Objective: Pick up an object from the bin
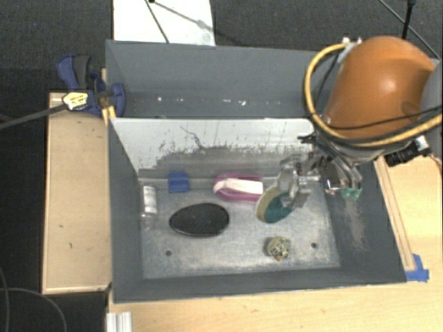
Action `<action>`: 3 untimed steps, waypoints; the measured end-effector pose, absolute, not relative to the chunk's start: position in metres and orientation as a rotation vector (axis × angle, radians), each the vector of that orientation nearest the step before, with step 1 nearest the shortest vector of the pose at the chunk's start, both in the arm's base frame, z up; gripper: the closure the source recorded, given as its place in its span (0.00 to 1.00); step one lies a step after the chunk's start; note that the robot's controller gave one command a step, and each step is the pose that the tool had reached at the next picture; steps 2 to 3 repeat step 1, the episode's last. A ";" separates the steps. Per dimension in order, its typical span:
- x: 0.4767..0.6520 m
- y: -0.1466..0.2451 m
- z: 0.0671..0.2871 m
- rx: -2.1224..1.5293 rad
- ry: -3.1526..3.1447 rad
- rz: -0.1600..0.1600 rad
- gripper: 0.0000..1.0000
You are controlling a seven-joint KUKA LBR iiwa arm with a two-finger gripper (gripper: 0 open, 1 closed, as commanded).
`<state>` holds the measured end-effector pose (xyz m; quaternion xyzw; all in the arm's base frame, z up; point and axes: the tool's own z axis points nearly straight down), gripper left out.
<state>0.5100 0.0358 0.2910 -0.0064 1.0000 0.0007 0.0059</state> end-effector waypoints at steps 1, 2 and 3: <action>0.502 0.017 0.280 -0.646 3.074 0.000 1.00; 0.502 0.017 0.280 -0.646 3.074 0.000 1.00; 0.502 0.017 0.280 -0.646 3.074 0.000 1.00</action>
Offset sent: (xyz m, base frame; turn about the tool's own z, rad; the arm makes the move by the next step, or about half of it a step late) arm -0.0088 -0.0180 -0.0111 -0.4036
